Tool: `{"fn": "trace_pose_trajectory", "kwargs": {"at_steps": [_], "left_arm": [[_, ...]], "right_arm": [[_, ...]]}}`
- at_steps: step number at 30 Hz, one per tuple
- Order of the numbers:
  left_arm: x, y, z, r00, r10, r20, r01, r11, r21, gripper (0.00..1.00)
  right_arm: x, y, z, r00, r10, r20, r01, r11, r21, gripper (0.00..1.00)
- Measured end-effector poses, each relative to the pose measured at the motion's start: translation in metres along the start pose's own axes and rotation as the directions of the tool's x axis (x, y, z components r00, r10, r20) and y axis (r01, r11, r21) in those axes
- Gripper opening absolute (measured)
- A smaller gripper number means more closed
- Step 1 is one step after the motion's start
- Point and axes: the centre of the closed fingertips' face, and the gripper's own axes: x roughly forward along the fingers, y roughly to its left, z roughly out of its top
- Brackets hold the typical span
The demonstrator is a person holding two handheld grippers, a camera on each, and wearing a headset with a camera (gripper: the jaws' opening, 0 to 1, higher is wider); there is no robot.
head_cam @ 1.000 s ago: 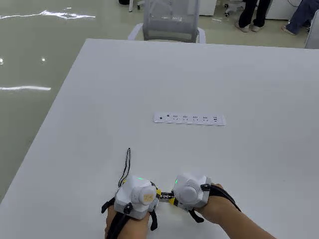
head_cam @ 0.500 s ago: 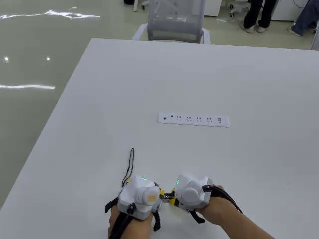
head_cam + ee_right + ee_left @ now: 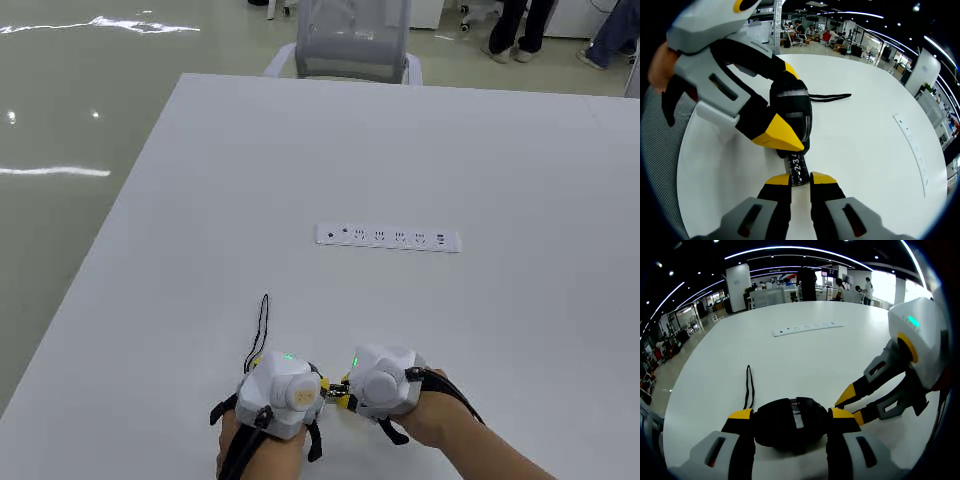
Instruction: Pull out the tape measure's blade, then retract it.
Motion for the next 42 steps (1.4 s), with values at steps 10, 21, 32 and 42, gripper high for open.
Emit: {"fn": "trace_pose_trajectory", "kwargs": {"at_steps": [10,21,32,42], "left_arm": [[0.000,0.000,0.000,1.0000,-0.002,-0.002,0.002,1.000,-0.001,0.53],[0.000,0.000,0.000,1.0000,-0.003,-0.001,0.003,1.000,-0.003,0.53],[0.001,0.001,0.002,0.9999,-0.011,0.008,0.011,1.000,-0.022,0.53],[0.002,0.001,0.002,0.9999,-0.011,0.007,0.011,1.000,-0.028,0.53]], "right_arm": [[0.005,0.000,0.002,0.9999,0.013,-0.001,-0.013,1.000,-0.002,0.12],[0.007,0.000,0.004,0.9996,0.024,0.012,-0.024,1.000,0.005,0.12],[0.008,0.001,0.007,0.9987,0.028,0.044,-0.031,0.997,0.074,0.11],[0.010,0.002,0.010,0.9986,0.032,0.042,-0.035,0.997,0.075,0.11]]}}
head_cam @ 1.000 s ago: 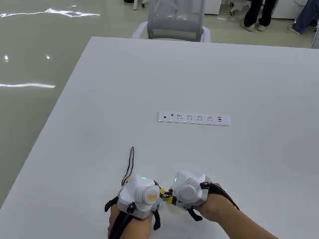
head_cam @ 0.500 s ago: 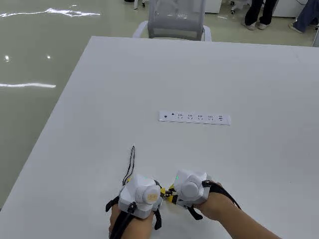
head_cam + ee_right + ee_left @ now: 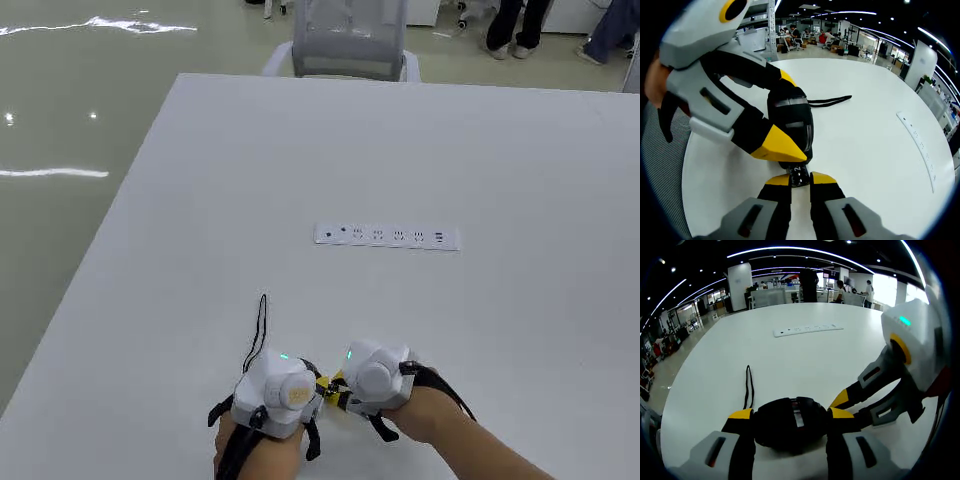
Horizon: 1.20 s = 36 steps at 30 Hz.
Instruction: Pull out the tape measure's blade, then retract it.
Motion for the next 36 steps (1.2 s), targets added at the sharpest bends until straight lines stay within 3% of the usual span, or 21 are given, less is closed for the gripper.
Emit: {"fn": "trace_pose_trajectory", "kwargs": {"at_steps": [27,33,35,36], "left_arm": [[-0.0014,-0.0007,-0.0006,1.0000,-0.006,0.005,0.006,1.000,-0.019,0.53],[-0.0014,-0.0010,-0.0005,1.0000,-0.003,0.008,0.003,1.000,-0.003,0.53],[-0.0005,-0.0004,-0.0009,0.9999,-0.003,0.011,0.003,1.000,-0.003,0.53],[-0.0005,-0.0002,-0.0007,0.9999,-0.003,0.011,0.003,1.000,0.004,0.53]], "right_arm": [[0.0061,0.0012,0.0070,0.9998,0.012,0.016,-0.012,1.000,-0.012,0.11],[0.0049,0.0005,0.0071,0.9996,0.010,0.025,-0.010,1.000,0.018,0.12],[0.0023,0.0030,0.0085,0.9991,0.028,0.031,-0.027,0.999,-0.040,0.13],[0.0018,0.0025,0.0087,0.9992,0.017,0.035,-0.017,1.000,-0.023,0.14]]}}
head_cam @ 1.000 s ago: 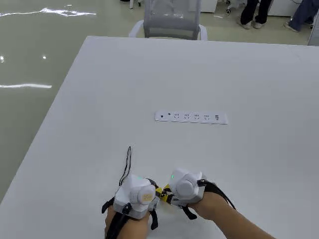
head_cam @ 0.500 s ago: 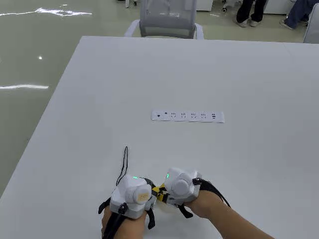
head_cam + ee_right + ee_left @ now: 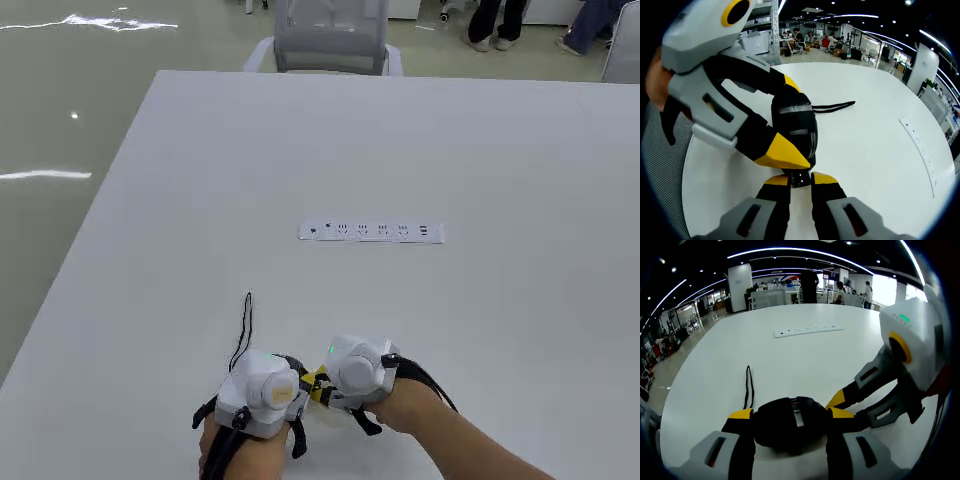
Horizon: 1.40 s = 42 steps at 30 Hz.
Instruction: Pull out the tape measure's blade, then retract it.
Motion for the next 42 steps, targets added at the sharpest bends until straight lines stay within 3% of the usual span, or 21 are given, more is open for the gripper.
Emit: {"fn": "trace_pose_trajectory", "kwargs": {"at_steps": [10,12,16,18,19,21,42], "left_arm": [[0.000,0.001,0.000,1.0000,-0.005,0.000,0.005,1.000,-0.011,0.53],[0.000,0.001,0.001,1.0000,-0.005,0.000,0.005,1.000,-0.011,0.53],[0.000,0.001,0.001,1.0000,-0.005,0.000,0.005,1.000,-0.010,0.53],[0.000,0.001,0.001,1.0000,-0.006,0.000,0.006,1.000,-0.011,0.53],[0.000,0.001,0.001,1.0000,-0.006,0.000,0.006,1.000,-0.011,0.53],[0.000,0.001,0.001,1.0000,-0.007,-0.001,0.007,1.000,-0.012,0.53],[0.001,0.002,0.002,0.9999,-0.011,-0.002,0.010,0.999,-0.034,0.53]], "right_arm": [[-0.001,0.000,-0.001,0.9997,-0.007,0.023,0.006,1.000,0.020,0.16],[-0.002,0.005,-0.003,0.9997,0.010,0.023,-0.011,1.000,0.029,0.19],[-0.003,0.010,-0.012,0.9999,0.012,0.000,-0.012,1.000,-0.016,0.24],[-0.003,0.009,-0.014,1.0000,0.006,0.003,-0.006,1.000,-0.024,0.22],[-0.004,0.003,-0.011,0.9998,-0.020,0.008,0.021,0.999,-0.042,0.19],[-0.005,0.000,-0.010,0.9996,-0.023,0.013,0.023,1.000,-0.007,0.13],[0.003,-0.001,-0.005,0.9993,-0.038,0.007,0.037,0.996,0.081,0.11]]}}
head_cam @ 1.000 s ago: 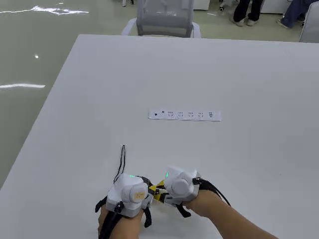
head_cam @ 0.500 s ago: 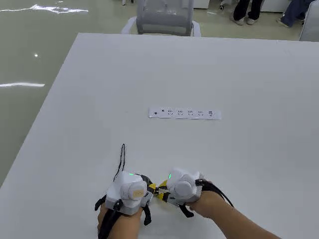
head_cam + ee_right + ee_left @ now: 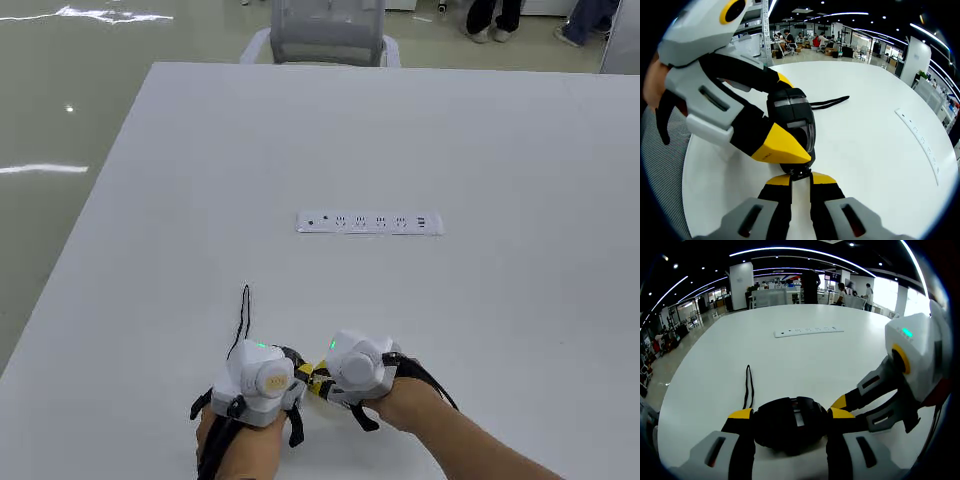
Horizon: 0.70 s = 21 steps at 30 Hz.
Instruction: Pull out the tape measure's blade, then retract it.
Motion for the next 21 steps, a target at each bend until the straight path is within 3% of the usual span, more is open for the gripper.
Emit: {"fn": "trace_pose_trajectory", "kwargs": {"at_steps": [8,11,13,18,21], "left_arm": [[0.0002,0.0000,-0.0003,1.0000,0.000,0.002,0.000,1.000,-0.001,0.53],[-0.0003,-0.0009,0.0000,1.0000,0.004,0.001,-0.004,1.000,0.002,0.53],[0.0002,-0.0005,-0.0005,1.0000,0.004,0.001,-0.004,1.000,0.000,0.53],[-0.0002,-0.0006,-0.0008,1.0000,0.004,0.000,-0.004,1.000,0.000,0.53],[-0.0007,-0.0005,-0.0003,1.0000,0.002,-0.001,-0.002,1.000,0.000,0.54]], "right_arm": [[-0.0005,0.0001,-0.0007,1.0000,-0.006,0.003,0.006,1.000,0.009,0.11],[0.0016,-0.0012,-0.0010,0.9999,-0.013,-0.007,0.013,0.998,0.067,0.11],[0.0011,-0.0005,-0.0005,0.9999,-0.011,-0.010,0.012,0.999,0.036,0.11],[0.0021,-0.0006,-0.0008,0.9996,-0.017,-0.022,0.017,0.999,0.041,0.11],[0.0014,0.0006,-0.0008,0.9996,-0.012,-0.026,0.012,1.000,-0.012,0.12]]}}
